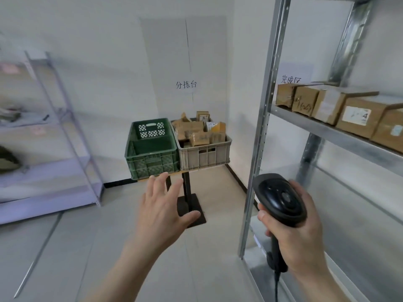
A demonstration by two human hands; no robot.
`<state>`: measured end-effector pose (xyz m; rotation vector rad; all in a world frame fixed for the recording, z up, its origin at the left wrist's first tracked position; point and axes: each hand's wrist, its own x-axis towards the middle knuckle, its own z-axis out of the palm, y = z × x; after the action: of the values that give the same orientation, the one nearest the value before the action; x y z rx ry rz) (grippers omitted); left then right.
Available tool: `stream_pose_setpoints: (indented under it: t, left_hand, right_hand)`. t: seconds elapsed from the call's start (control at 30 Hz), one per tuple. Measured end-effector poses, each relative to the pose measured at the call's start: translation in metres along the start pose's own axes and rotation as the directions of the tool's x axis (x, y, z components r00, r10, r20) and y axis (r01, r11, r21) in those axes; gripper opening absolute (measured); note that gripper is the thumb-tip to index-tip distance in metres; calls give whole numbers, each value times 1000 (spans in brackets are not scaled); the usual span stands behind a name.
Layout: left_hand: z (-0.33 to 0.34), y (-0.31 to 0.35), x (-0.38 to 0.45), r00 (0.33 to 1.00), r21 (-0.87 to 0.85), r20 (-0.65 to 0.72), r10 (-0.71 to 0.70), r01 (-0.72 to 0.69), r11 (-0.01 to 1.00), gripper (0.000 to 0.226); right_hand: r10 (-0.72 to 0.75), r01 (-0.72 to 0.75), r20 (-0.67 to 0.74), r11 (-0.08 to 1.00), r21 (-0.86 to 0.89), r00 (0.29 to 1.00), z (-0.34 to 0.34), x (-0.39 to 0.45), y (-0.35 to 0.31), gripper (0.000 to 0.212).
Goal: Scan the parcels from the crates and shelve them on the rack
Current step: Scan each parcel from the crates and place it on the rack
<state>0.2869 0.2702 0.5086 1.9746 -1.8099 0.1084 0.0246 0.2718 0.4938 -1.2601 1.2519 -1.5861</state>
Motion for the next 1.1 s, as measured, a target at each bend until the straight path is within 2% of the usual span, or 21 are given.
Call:
stream_pose_setpoints:
  t: [0.2, 0.43, 0.83, 1.1]
  left_hand:
    - [19, -7, 73, 998, 43, -3, -60, 60, 997, 92]
    - [48, -33, 153, 997, 44, -12, -81, 82, 996, 94]
    - [119, -133, 353, 998, 23, 69, 7, -9, 1000, 90]
    - [167, -139, 478, 978, -17, 130, 162, -161, 987, 96]
  right_hand:
    - [18, -17, 109, 1000, -8, 994, 39, 78, 16, 86]
    - [21, -19, 151, 1000, -16, 988, 85, 152, 27, 88]
    - [19, -12, 49, 989, -145, 999, 218, 287, 81, 90]
    - [8, -14, -37, 986, -168, 999, 280, 374, 105, 89]
